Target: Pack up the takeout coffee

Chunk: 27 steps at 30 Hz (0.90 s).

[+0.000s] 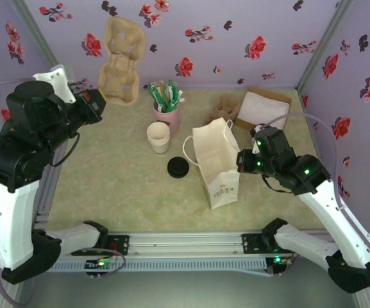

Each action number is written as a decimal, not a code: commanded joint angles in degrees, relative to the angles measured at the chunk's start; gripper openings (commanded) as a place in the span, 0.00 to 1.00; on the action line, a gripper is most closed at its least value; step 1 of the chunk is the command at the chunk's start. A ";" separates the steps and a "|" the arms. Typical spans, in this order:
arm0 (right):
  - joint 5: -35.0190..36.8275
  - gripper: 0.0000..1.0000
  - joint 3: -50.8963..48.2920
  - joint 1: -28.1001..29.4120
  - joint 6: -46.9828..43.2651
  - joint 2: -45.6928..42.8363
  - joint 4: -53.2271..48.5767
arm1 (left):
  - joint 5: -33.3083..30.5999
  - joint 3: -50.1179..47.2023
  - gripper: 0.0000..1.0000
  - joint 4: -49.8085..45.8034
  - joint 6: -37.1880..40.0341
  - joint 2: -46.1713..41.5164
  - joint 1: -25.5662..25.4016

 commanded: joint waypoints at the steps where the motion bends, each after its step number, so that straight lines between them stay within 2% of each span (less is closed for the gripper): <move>1: -0.90 0.00 -1.75 -0.50 1.41 -0.18 1.02 | -0.68 0.63 0.00 1.51 -0.07 0.31 -1.54; 2: -0.96 0.00 -2.02 -0.53 1.26 -0.08 0.63 | -0.86 0.69 0.00 1.51 -0.08 0.47 -2.06; 6: -0.51 0.12 -2.49 -0.62 0.58 -0.79 0.31 | -1.60 0.89 0.00 1.50 0.07 1.48 -4.10; 10: 1.37 0.37 0.76 -0.79 -1.15 -0.96 -1.64 | -1.64 1.98 0.00 0.88 0.42 3.10 -5.61; 13: 2.86 0.50 4.05 -0.75 -2.89 -0.97 -3.87 | -1.50 3.81 0.00 0.03 1.01 4.40 -6.84; 20: 9.74 0.58 14.75 -0.84 -6.57 -2.23 -7.43 | 3.26 6.46 0.00 -1.01 1.00 7.01 -8.29; 23: 6.88 0.60 15.56 -0.84 -5.98 -3.73 -0.62 | 5.95 4.49 0.00 1.45 -1.02 6.60 -9.68; 27: 0.42 0.61 13.02 -0.84 -1.79 -4.36 13.74 | 5.61 1.18 0.00 6.62 -4.20 5.52 -13.73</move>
